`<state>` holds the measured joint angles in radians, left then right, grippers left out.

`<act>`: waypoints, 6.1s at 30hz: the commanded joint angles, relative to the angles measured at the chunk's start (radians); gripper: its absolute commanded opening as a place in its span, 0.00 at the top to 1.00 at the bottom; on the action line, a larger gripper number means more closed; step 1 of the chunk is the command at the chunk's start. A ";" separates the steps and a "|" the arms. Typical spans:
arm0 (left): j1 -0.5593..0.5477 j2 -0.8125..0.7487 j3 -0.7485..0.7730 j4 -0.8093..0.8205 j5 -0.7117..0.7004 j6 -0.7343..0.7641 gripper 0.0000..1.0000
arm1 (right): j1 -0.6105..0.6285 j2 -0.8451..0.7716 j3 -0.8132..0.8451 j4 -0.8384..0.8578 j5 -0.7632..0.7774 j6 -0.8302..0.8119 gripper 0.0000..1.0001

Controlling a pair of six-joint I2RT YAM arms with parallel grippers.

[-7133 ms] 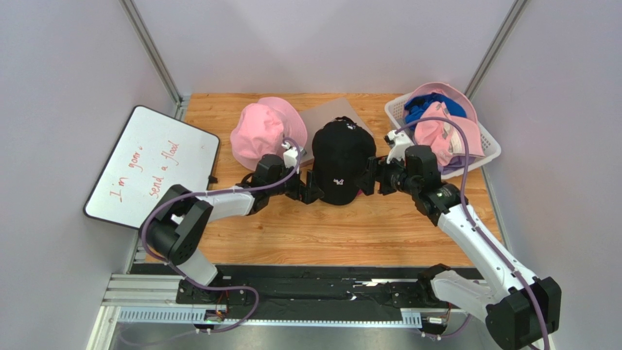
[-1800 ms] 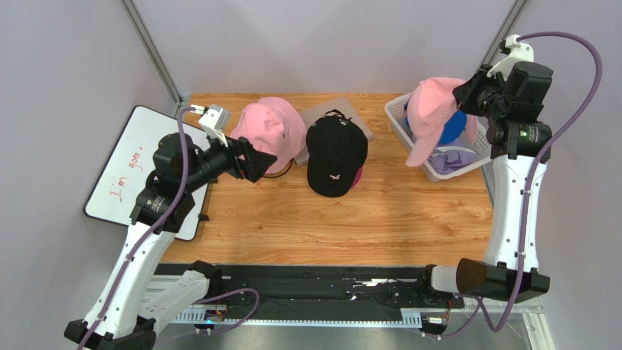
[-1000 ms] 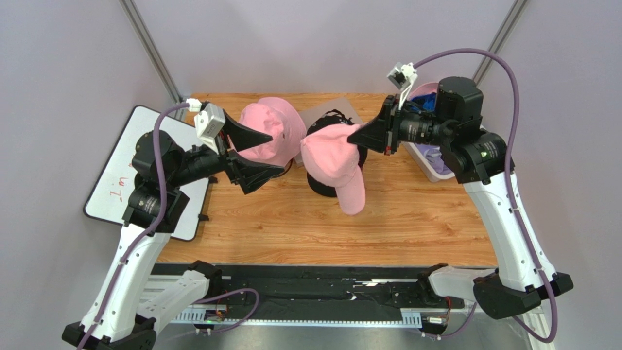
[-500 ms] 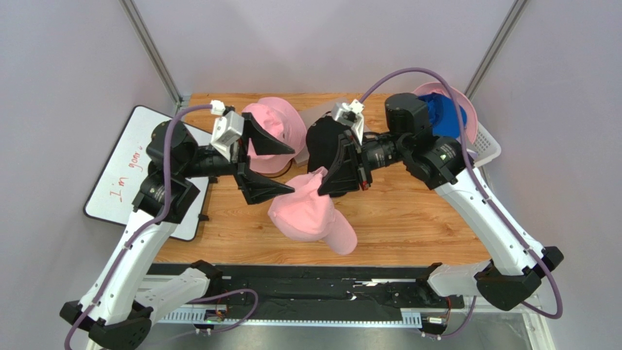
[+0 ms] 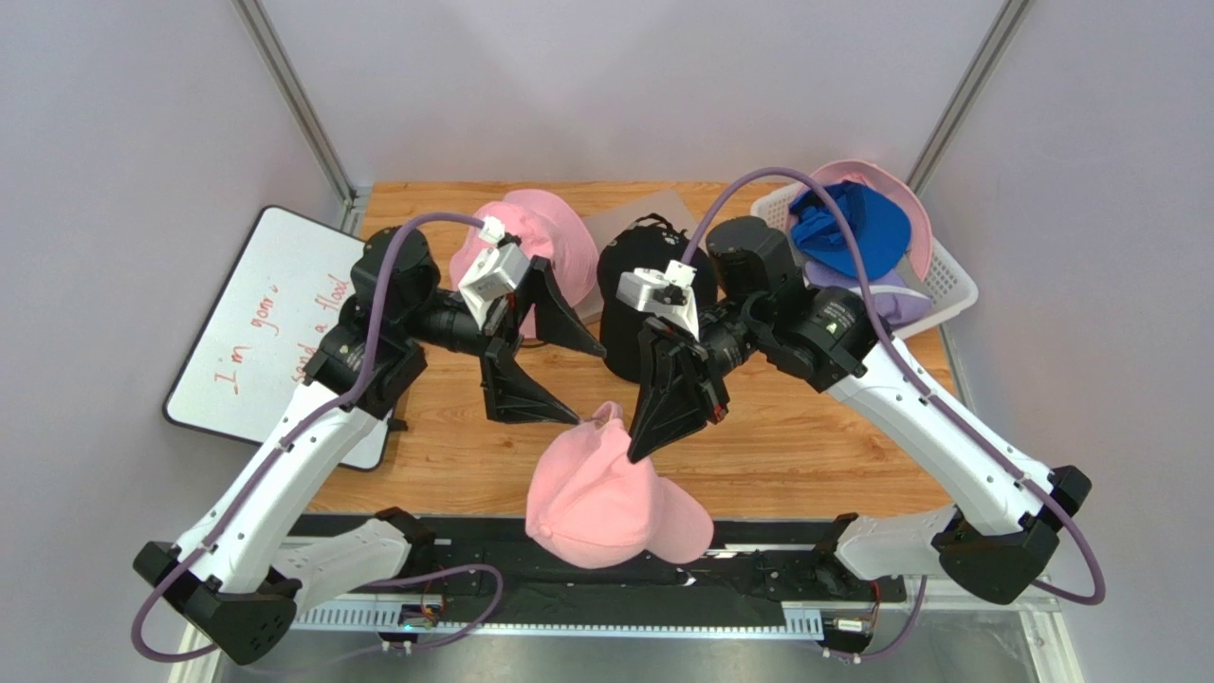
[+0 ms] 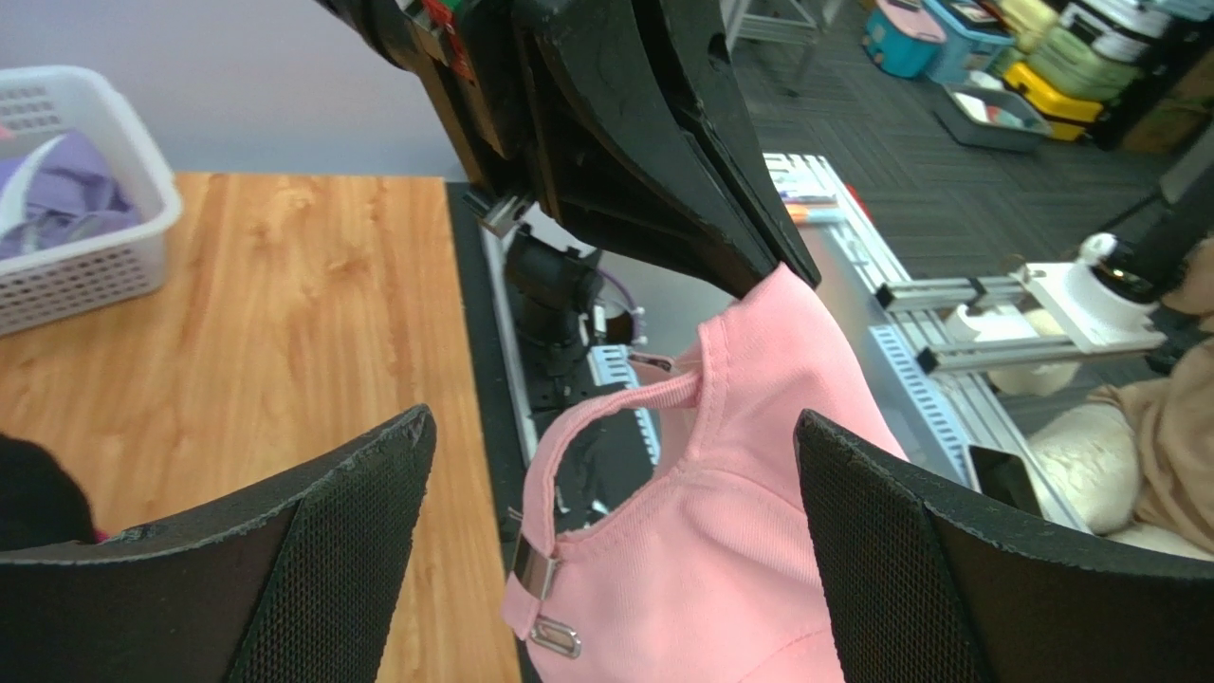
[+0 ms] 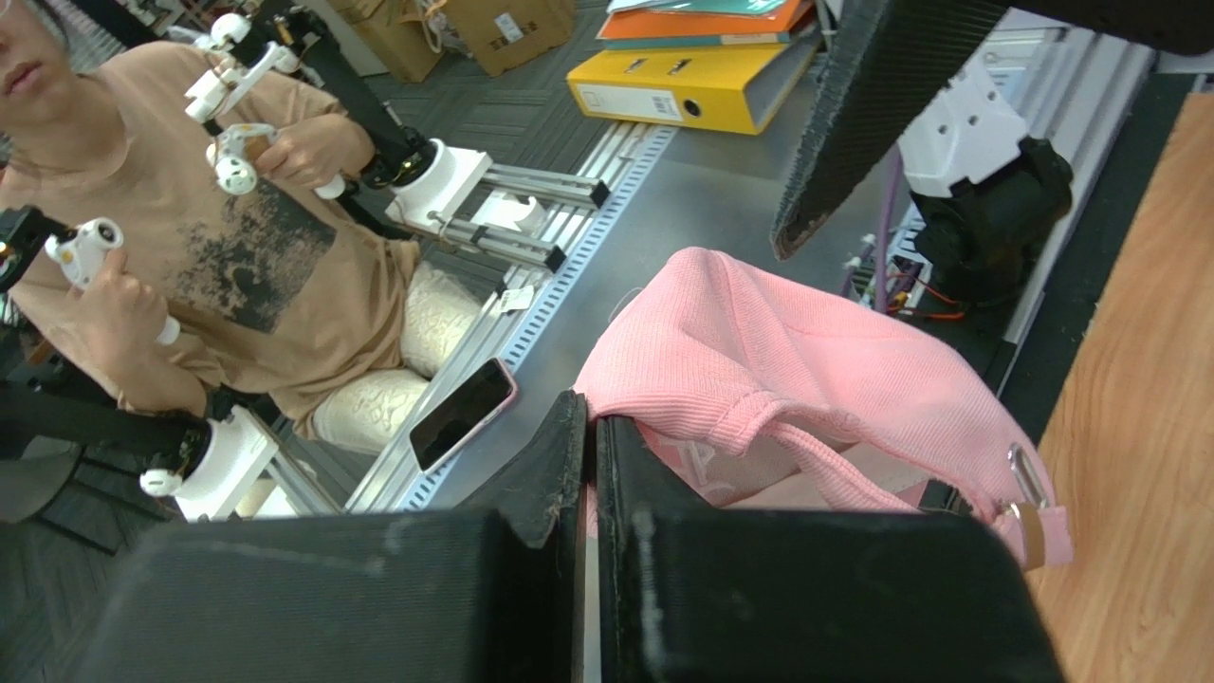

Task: Stack the hats
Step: Stack the hat on the hat.

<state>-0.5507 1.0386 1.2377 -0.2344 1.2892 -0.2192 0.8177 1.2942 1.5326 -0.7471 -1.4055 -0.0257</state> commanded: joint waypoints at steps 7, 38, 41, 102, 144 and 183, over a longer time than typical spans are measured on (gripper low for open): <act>-0.093 0.038 0.006 -0.019 0.105 0.035 0.00 | 0.049 -0.049 0.004 0.232 -0.127 0.116 1.00; -0.078 -0.009 -0.009 -0.017 0.088 -0.008 1.00 | -0.190 -0.098 -0.153 0.253 0.010 0.099 0.56; -0.075 0.029 0.046 -0.046 0.004 -0.023 1.00 | -0.227 -0.093 -0.160 0.252 0.049 0.102 0.16; -0.069 0.083 0.468 0.348 -0.151 -0.491 1.00 | -0.195 -0.006 -0.852 2.148 0.470 1.032 0.02; 0.107 0.589 0.824 -0.460 -0.508 0.152 1.00 | -0.268 -0.409 -1.080 1.551 0.746 0.794 1.00; -0.009 0.609 0.832 -0.360 -1.086 0.210 0.00 | -0.488 -0.113 -1.293 1.945 0.951 1.063 1.00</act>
<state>-0.4702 1.7569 2.1605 -0.7204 0.3351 -0.0429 0.3458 1.2488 0.2707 1.1675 -0.5777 1.0302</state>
